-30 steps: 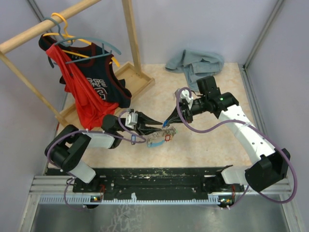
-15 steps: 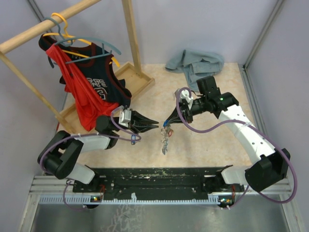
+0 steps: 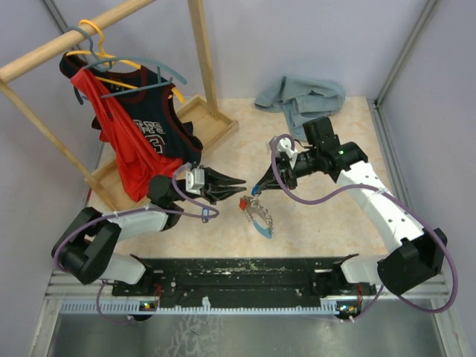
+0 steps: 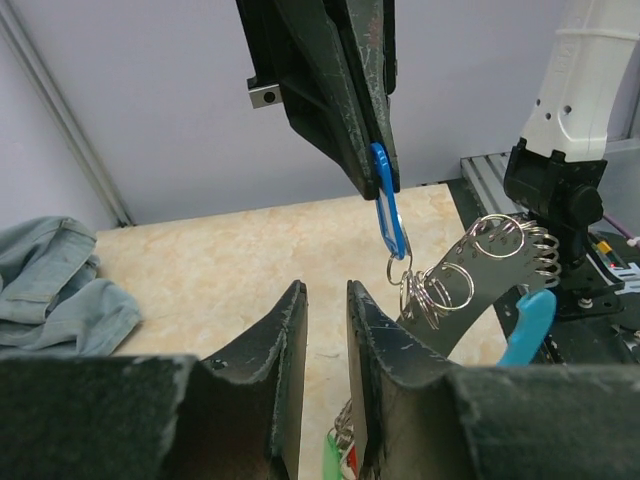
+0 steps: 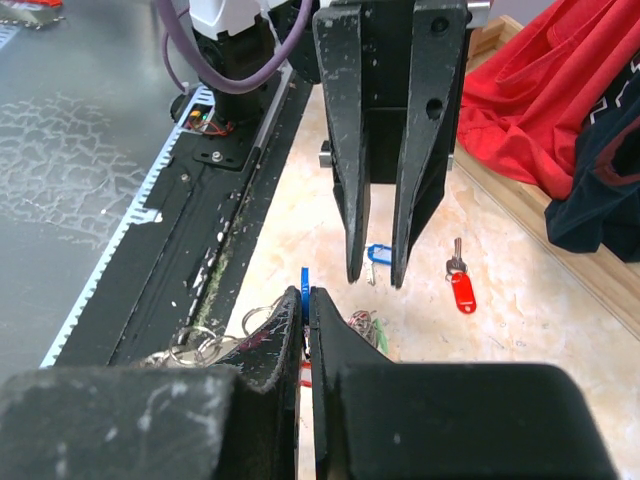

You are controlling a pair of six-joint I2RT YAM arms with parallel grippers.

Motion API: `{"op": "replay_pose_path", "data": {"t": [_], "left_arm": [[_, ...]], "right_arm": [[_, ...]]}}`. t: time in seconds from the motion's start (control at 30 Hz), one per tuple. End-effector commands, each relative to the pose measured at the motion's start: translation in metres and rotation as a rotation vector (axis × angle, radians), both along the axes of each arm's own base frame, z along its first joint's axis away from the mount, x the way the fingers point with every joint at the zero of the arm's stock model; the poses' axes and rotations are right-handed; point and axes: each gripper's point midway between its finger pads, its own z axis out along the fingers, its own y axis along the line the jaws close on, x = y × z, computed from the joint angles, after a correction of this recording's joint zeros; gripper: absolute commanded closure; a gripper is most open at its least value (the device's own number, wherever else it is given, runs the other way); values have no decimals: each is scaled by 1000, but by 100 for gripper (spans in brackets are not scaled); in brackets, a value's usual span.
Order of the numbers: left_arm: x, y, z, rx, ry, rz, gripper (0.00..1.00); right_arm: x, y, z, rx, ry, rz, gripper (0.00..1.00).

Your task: Remove the keys from the keyring

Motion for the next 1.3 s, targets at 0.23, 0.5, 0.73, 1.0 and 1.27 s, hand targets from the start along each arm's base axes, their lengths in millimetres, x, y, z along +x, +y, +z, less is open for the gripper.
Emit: {"op": "replay_pose_path", "data": {"t": [0.23, 0.5, 0.73, 1.0, 1.27], "left_arm": [[-8, -19, -14, 78, -62, 3, 70], [-18, -11, -15, 72, -83, 7, 68], [-16, -14, -16, 83, -73, 0, 68], [-9, -18, -23, 106, -64, 12, 68], [-16, -18, -23, 106, -76, -26, 67]], "right_arm": [[-6, -1, 36, 85, -110, 30, 100], [-6, 0, 36, 84, -107, 30, 100], [-6, 0, 36, 87, -102, 33, 100], [-7, 0, 36, 90, -100, 37, 100], [-7, 0, 36, 90, -102, 36, 100]]}}
